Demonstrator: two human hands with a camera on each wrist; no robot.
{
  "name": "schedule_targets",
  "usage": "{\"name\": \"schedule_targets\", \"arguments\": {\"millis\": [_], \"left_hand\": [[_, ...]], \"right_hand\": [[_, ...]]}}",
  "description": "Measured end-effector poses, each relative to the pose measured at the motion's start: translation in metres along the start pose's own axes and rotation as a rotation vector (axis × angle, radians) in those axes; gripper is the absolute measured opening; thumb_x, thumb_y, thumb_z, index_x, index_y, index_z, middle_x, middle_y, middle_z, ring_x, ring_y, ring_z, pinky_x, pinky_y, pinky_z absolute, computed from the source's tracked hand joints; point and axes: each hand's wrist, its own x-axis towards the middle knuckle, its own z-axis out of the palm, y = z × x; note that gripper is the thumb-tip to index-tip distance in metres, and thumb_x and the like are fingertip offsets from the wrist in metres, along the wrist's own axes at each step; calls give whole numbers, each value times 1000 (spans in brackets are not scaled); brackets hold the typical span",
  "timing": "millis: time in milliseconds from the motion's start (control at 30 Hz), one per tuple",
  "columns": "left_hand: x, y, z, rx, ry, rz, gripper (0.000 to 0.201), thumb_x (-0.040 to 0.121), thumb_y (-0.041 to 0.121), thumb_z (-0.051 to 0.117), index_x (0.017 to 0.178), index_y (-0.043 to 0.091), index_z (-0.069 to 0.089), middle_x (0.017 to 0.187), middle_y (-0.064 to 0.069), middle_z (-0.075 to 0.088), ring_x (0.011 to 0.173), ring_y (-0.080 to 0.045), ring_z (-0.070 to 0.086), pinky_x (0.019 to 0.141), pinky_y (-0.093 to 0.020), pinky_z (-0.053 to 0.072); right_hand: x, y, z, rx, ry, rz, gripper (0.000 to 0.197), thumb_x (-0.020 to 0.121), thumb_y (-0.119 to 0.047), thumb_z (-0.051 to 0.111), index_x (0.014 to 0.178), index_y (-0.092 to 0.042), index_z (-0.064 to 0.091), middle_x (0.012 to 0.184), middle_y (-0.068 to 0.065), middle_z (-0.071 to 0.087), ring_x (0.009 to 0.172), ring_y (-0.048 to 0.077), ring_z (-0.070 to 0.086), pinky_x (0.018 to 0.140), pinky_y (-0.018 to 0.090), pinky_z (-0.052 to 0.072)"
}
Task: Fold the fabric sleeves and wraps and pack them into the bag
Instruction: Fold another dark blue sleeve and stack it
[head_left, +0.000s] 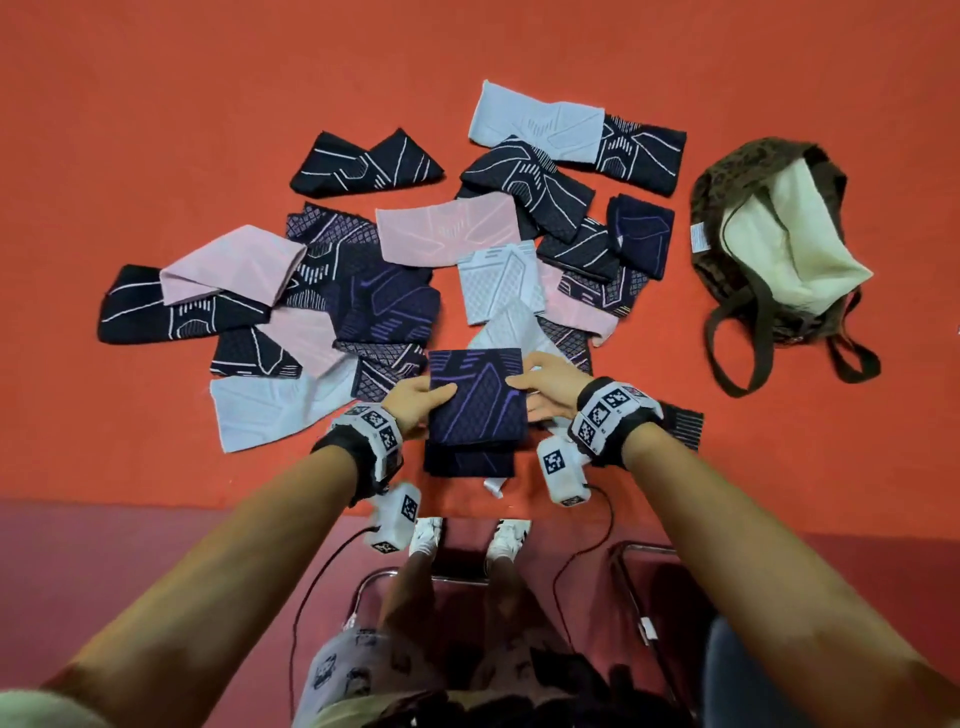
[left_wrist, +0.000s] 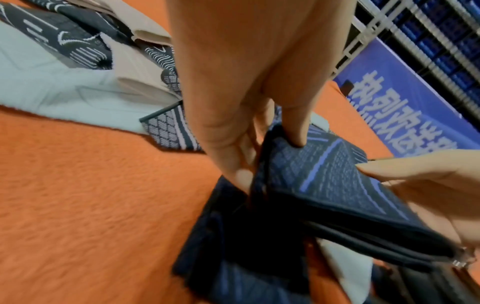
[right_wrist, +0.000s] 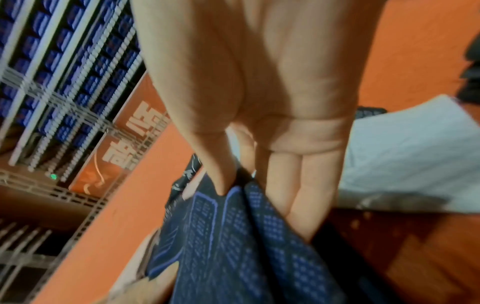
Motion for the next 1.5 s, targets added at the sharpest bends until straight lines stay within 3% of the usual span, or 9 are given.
{"name": "schedule_targets", "arguments": {"millis": [133,200,333,700,933,1200,1300,1433,1500], "left_hand": [[15,-43,-14,92,3,-102,8,89,8,62,87,16,62,58,6,66,58,-18,56,46,-18,47],[22,-59,-16,119,11,-93,22,87,3,62,107,13,61,84,-5,72,71,-20,63,64,-27,57],[32,-70,-14,451,55,31,45,85,15,68,127,11,56,123,-6,62,113,-22,57,101,-36,43],[44,-73,-12,843,115,138,46,86,41,63,126,22,53,121,-8,63,109,-29,59,94,-36,46],[36,-36,-28,998,173,155,41,82,54,61,87,15,53,90,-9,63,87,-28,59,75,-36,47],[28,44,-80,643,559,499,12,85,14,57,94,7,62,97,-15,65,95,-31,58,83,-34,41],[45,57,-99,674,619,443,29,82,7,57,110,3,57,115,-21,56,111,-35,50,97,-36,35],[61,53,-104,590,523,245,47,87,16,61,129,3,45,123,-19,57,116,-33,52,97,-35,38],[66,49,-100,683,492,190,46,88,26,62,126,4,49,122,-20,59,116,-35,53,95,-37,40]], "right_hand": [[23,39,20,-74,-57,69,18,88,-13,63,99,-15,49,97,11,67,76,24,67,64,32,56],[32,53,28,-87,-55,95,14,87,-11,63,92,-14,50,93,10,66,78,25,65,70,34,55],[47,69,35,-121,56,74,23,90,-10,58,76,-18,42,78,7,61,68,23,61,64,32,52],[69,82,35,-407,363,9,35,84,-21,67,68,-16,37,71,7,51,68,27,59,63,40,58],[62,50,28,-678,432,-16,27,81,-30,68,75,-15,47,86,6,57,82,25,55,70,30,41],[85,-31,47,-345,358,-271,28,82,-25,68,105,-9,65,96,6,62,92,20,59,95,44,49],[103,-53,60,-305,327,-242,44,83,-26,68,119,-4,59,109,13,62,99,26,61,92,43,51],[115,-62,77,-136,199,-148,33,88,-19,63,110,6,61,71,9,47,59,18,43,48,26,41],[117,-63,80,-38,201,-116,29,89,-12,62,107,10,61,80,11,51,61,15,47,53,23,45]]}}
